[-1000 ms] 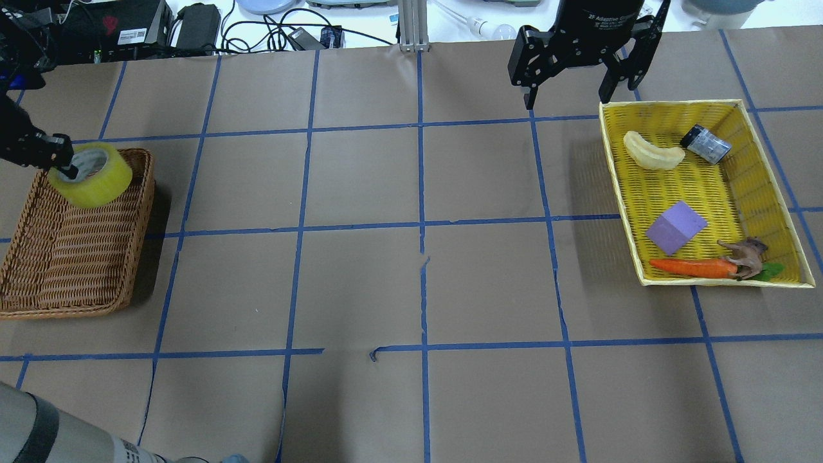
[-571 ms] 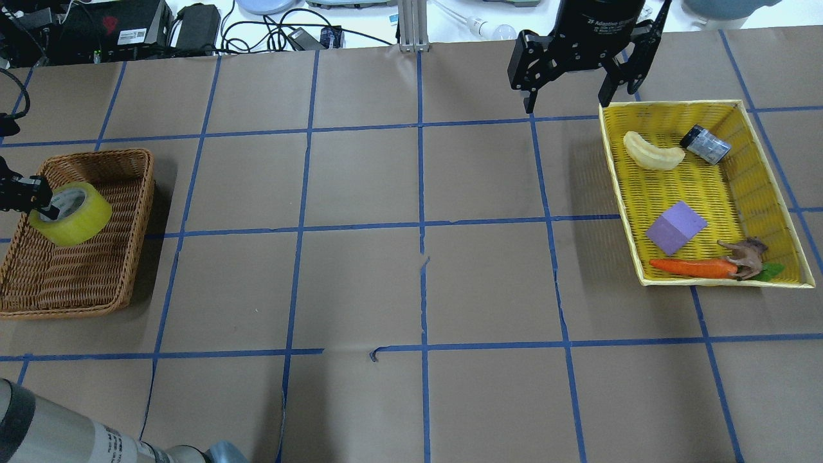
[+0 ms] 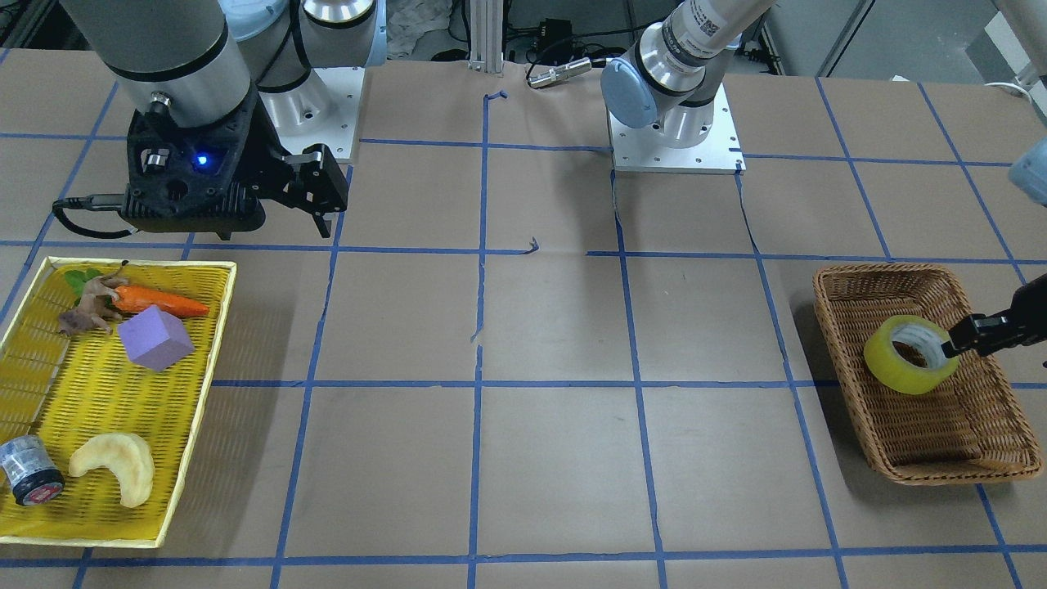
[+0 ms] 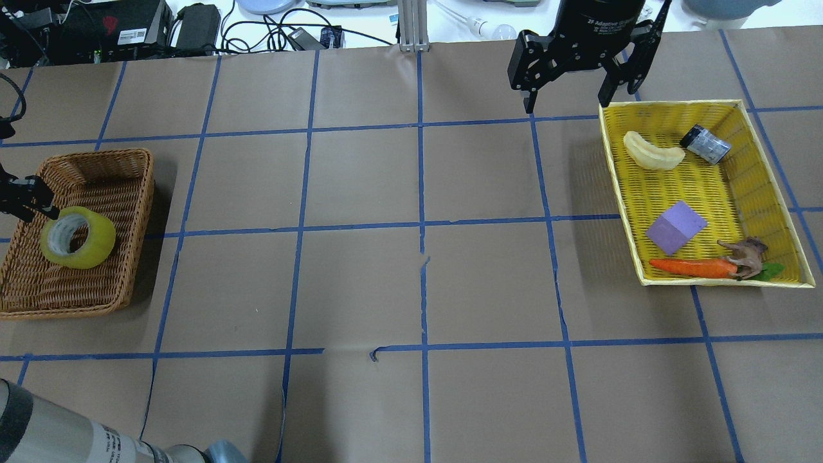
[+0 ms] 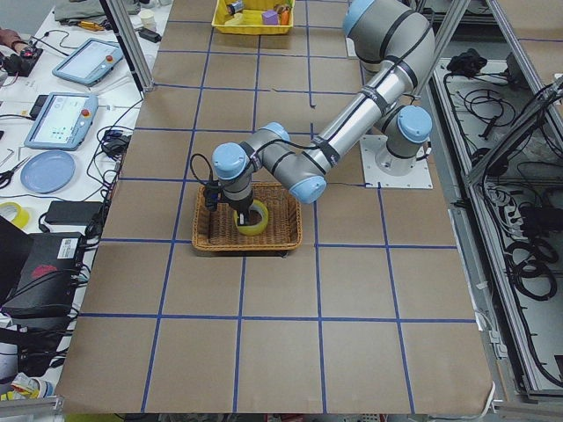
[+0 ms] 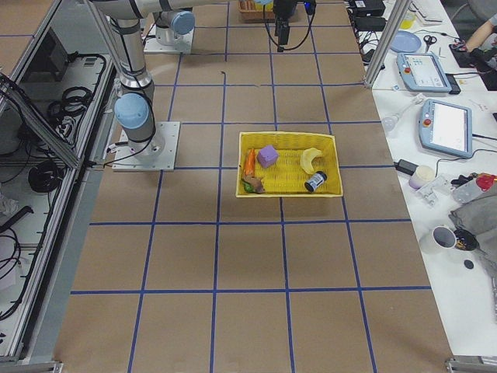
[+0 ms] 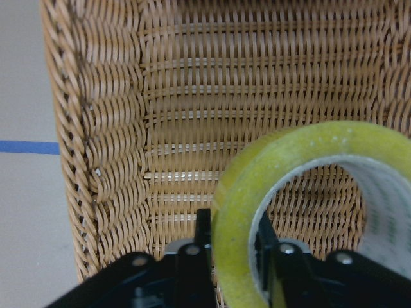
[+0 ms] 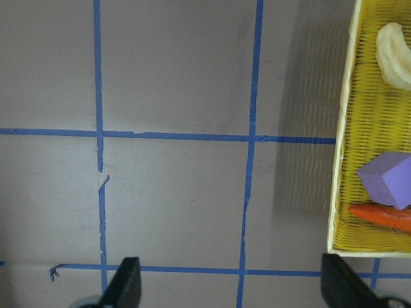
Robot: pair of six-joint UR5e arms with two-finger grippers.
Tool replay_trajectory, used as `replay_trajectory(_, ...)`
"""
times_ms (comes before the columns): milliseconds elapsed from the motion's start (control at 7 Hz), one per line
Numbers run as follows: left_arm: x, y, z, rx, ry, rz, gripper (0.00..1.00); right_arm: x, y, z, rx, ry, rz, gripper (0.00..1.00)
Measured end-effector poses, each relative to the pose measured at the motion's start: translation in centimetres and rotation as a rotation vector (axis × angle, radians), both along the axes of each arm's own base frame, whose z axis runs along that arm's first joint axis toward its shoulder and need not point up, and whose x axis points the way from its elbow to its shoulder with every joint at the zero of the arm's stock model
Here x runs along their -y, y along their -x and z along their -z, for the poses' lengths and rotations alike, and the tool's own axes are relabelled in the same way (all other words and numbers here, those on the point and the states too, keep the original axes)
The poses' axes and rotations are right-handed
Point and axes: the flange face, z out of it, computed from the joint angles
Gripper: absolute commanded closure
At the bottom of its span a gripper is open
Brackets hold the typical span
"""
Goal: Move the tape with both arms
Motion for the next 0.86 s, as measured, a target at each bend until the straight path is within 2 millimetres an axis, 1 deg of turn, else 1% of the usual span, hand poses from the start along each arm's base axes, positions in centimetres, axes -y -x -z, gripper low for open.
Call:
replay_trajectory(143, -0.3, 1.0, -2.5, 0.009, 0.008, -0.016, 0.0, 0.0, 0.0, 0.0, 0.002, -0.001, 0.0, 0.0)
replay_trajectory(286, -0.9, 2.8, -6.4, 0.012, 0.008, -0.077, 0.0, 0.0, 0.1, 0.2, 0.004, -0.002, 0.002, 0.0)
replay_trajectory(429, -1.2, 6.2, -11.0, 0.011, 0.003, -0.148, 0.0, 0.0, 0.2, 0.4, 0.005, -0.004, 0.002, 0.0)
replay_trajectory(571, -0.8, 12.2, -15.5, 0.015, 0.008, -0.158, 0.0, -0.1, 0.2, 0.5, 0.003, -0.004, 0.003, 0.0)
replay_trajectory(714, -0.2, 20.3, -18.9, 0.02, 0.023, -0.09, 0.0, -0.2, 0.2, 0.5, 0.002, -0.002, 0.003, 0.0)
replay_trajectory(857, -0.3, 28.3, -20.7, 0.023, 0.038, 0.003, 0.0, -0.2, 0.2, 0.5, 0.001, -0.002, 0.003, 0.0)
